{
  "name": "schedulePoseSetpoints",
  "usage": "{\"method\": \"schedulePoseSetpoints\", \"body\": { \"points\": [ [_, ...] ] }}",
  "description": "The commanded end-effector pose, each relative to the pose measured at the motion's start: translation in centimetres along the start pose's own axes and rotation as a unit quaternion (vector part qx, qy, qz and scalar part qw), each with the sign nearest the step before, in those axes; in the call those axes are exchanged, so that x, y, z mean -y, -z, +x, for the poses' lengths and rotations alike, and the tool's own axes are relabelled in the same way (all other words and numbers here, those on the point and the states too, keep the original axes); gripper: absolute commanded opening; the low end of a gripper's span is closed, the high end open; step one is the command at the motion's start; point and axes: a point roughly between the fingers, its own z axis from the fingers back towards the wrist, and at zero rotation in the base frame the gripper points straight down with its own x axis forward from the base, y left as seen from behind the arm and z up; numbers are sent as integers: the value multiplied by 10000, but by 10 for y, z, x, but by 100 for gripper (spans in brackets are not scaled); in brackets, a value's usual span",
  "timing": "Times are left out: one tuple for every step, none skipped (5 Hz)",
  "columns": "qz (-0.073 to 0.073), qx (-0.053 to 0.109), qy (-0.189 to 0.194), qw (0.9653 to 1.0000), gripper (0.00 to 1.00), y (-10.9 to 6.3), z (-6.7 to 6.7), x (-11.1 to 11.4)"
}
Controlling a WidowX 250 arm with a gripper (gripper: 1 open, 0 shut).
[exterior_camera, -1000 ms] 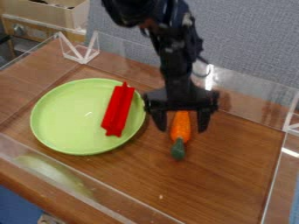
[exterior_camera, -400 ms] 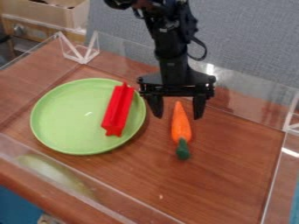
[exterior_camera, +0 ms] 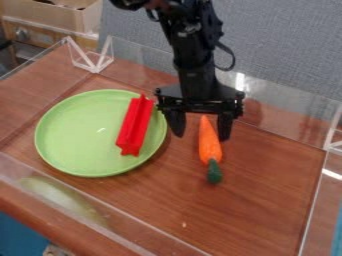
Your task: Put the carrot on the left side
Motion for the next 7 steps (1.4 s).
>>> {"method": "schedulePoseSetpoints", "body": {
  "points": [
    [-83,269,248,9993,100,-27,10,8],
    [-109,253,482,9985,100,-36,15,16],
    [-16,233,255,9994,100,-21,13,21],
    [106,188,-12,9998,100,-7,10,22],
    [191,169,-157,9996,100,-2,18,25],
    [223,181,-339,9990,100,-2,28,27],
    [299,64,-230,9993,100,13,33,21]
  ]
}}
